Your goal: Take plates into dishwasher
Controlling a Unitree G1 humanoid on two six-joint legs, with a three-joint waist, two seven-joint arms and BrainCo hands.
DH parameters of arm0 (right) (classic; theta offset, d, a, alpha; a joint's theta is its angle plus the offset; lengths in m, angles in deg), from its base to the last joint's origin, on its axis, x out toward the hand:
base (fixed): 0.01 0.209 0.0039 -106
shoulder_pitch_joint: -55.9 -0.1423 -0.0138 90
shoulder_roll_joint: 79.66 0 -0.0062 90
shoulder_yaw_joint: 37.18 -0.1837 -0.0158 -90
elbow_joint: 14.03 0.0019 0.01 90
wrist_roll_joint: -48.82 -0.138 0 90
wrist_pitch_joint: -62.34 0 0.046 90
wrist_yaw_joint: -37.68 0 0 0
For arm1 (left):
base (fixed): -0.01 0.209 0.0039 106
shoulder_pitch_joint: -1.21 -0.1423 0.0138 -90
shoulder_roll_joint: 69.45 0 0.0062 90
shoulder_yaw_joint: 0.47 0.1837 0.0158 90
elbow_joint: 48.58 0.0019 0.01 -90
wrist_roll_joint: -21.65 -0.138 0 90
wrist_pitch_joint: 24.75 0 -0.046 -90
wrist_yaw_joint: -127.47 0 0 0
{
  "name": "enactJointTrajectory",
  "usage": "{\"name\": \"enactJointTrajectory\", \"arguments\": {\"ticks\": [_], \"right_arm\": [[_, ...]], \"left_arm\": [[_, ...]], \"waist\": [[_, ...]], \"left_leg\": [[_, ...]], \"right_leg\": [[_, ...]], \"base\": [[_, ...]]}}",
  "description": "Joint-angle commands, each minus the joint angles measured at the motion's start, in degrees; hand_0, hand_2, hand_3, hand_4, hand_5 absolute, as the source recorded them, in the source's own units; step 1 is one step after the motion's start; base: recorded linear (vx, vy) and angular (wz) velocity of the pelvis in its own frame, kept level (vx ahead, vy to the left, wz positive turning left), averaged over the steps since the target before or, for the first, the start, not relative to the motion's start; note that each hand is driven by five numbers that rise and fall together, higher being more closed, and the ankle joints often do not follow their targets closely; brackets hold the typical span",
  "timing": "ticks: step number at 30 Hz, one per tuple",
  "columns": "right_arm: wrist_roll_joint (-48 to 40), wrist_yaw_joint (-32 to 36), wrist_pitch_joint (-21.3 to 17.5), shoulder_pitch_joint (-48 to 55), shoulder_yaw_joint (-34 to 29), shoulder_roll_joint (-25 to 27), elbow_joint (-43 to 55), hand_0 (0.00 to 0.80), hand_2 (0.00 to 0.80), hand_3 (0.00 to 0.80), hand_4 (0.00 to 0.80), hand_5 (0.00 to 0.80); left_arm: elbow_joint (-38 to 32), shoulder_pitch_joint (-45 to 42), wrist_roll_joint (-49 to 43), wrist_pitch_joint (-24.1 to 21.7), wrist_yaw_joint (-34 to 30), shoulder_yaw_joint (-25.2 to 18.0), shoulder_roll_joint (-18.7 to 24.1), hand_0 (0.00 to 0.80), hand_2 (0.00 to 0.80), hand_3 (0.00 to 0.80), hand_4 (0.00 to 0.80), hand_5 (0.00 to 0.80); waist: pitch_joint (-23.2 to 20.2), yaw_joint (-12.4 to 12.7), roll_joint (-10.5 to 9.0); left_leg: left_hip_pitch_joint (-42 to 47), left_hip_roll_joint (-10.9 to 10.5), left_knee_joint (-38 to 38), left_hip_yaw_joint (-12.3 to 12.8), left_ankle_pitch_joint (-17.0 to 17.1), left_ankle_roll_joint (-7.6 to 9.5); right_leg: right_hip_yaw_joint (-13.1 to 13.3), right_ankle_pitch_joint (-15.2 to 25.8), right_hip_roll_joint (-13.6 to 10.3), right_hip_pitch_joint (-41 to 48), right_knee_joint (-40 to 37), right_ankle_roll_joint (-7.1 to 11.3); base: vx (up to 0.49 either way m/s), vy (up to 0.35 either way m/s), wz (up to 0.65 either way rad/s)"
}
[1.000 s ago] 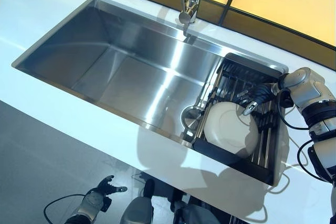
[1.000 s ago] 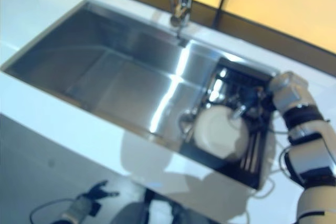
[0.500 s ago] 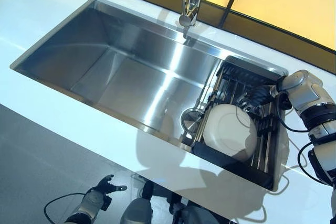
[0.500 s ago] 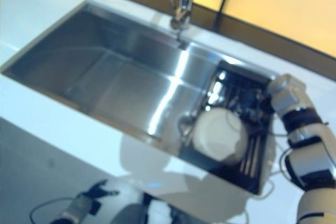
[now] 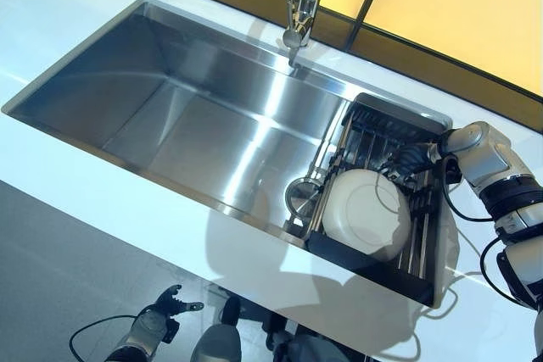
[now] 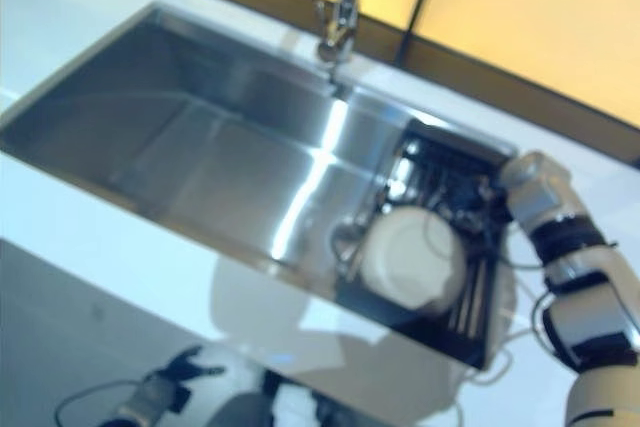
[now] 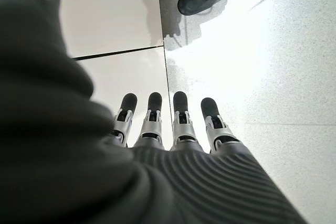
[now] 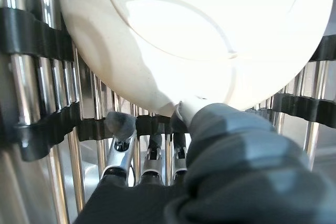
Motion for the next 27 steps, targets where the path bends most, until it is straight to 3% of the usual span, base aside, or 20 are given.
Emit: {"name": "enactJointTrajectory", "arguments": {"ticks": [1, 2, 6, 8, 9, 11, 12, 27], "right_arm": [[-12.43, 9.46, -0.50, 5.10, 3.49, -3.85, 7.49, 0.678, 0.678, 0.678, 0.678, 0.678], [-12.82, 9.59, -0.38, 5.12, 3.60, -3.78, 7.63, 0.668, 0.668, 0.668, 0.668, 0.668], [-13.79, 10.41, 0.15, 5.57, 3.68, -3.47, 8.80, 0.483, 0.483, 0.483, 0.483, 0.483], [-13.98, 10.27, 0.33, 5.87, 3.61, -3.32, 9.25, 0.436, 0.436, 0.436, 0.436, 0.436], [-14.06, 10.12, 0.63, 5.68, 3.70, -3.31, 9.51, 0.295, 0.295, 0.295, 0.295, 0.295], [-14.46, 10.46, 0.87, 5.54, 3.78, -3.19, 9.75, 0.169, 0.169, 0.169, 0.169, 0.169], [-14.71, 10.43, 1.01, 5.41, 3.83, -3.15, 9.91, 0.000, 0.000, 0.000, 0.000, 0.000], [-15.57, 12.44, 2.19, 5.78, 4.77, -2.33, 12.86, 0.000, 0.000, 0.000, 0.000, 0.000]], "left_arm": [[1.45, 0.06, 0.15, -1.45, 1.32, -1.16, 0.38, 0.000, 0.000, 0.000, 0.000, 0.000], [1.54, 0.04, 0.13, -1.44, 1.32, -1.20, 0.44, 0.000, 0.000, 0.000, 0.000, 0.000], [2.20, -0.34, -0.09, -1.77, 1.58, -1.71, 0.37, 0.000, 0.000, 0.000, 0.000, 0.000], [2.64, -0.54, -0.22, -1.91, 1.73, -1.92, 0.26, 0.000, 0.000, 0.000, 0.000, 0.000], [2.76, -0.57, -0.08, -1.96, 1.80, -2.01, 0.34, 0.000, 0.000, 0.000, 0.000, 0.000], [2.96, -0.67, -0.29, -2.04, 1.89, -2.25, 0.32, 0.000, 0.000, 0.000, 0.000, 0.000], [3.06, -0.77, -0.27, -2.12, 2.05, -2.33, 0.35, 0.000, 0.000, 0.000, 0.000, 0.000], [4.26, -1.12, -0.34, -2.58, 2.61, -2.69, 0.26, 0.000, 0.000, 0.000, 0.000, 0.000]], "waist": [[-1.58, -0.95, -0.97], [-1.73, -0.94, -1.05], [-2.48, -0.92, -1.35], [-2.98, -0.99, -1.44], [-3.12, -0.95, -1.56], [-3.28, -0.85, -1.73], [-3.38, -0.79, -1.85], [-4.48, -1.06, -2.43]], "left_leg": [[-2.32, -1.05, 3.80, 0.66, -6.65, 3.34], [-2.20, -1.06, 3.69, 0.63, -6.65, 3.35], [-1.53, -1.04, 2.96, 0.95, -6.60, 3.21], [-1.27, -1.05, 2.68, 1.12, -6.58, 3.17], [-1.19, -1.04, 2.60, 1.32, -6.59, 3.11], [-1.01, -0.97, 2.46, 1.64, -6.61, 3.05], [-0.91, -0.91, 2.39, 1.85, -6.63, 3.02], [-0.44, -0.86, 1.74, 2.33, -6.57, 2.92]], "right_leg": [[0.12, -5.53, -0.26, 0.51, 2.96, 2.61], [0.08, -5.51, -0.22, 0.63, 2.84, 2.60], [-0.38, -5.41, -0.13, 1.25, 2.12, 2.73], [-0.50, -5.36, -0.10, 1.47, 1.82, 2.76], [-0.67, -5.28, -0.09, 1.57, 1.62, 2.85], [-0.97, -5.18, -0.09, 1.74, 1.38, 2.96], [-1.19, -5.12, -0.09, 1.84, 1.26, 3.04], [-1.36, -5.10, 0.11, 2.10, 0.86, 3.14]], "base": [[0.000, 0.000, 0.00], [0.000, 0.000, 0.00], [-0.001, 0.001, -0.01], [-0.002, 0.009, -0.08], [-0.009, 0.006, -0.10], [-0.009, 0.001, -0.13], [-0.002, -0.003, -0.13], [0.003, 0.004, -0.03]]}}
